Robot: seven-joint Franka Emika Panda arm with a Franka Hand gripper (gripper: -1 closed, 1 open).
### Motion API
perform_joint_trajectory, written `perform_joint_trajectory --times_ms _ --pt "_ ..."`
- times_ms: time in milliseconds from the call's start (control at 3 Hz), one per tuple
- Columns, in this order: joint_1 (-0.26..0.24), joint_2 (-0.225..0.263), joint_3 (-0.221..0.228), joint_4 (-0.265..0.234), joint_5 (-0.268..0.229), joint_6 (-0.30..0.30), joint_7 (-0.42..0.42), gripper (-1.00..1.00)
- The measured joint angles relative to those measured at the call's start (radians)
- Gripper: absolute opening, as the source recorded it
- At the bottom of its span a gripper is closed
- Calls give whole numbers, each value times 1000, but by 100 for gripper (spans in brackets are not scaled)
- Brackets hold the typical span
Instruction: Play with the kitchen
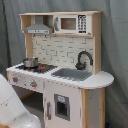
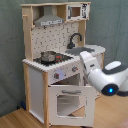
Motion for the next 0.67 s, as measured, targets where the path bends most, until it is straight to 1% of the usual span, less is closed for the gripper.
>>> perform_joint_trajectory --times_ms 667 --pt "36 175 0 -108 4 -83 -89 100"
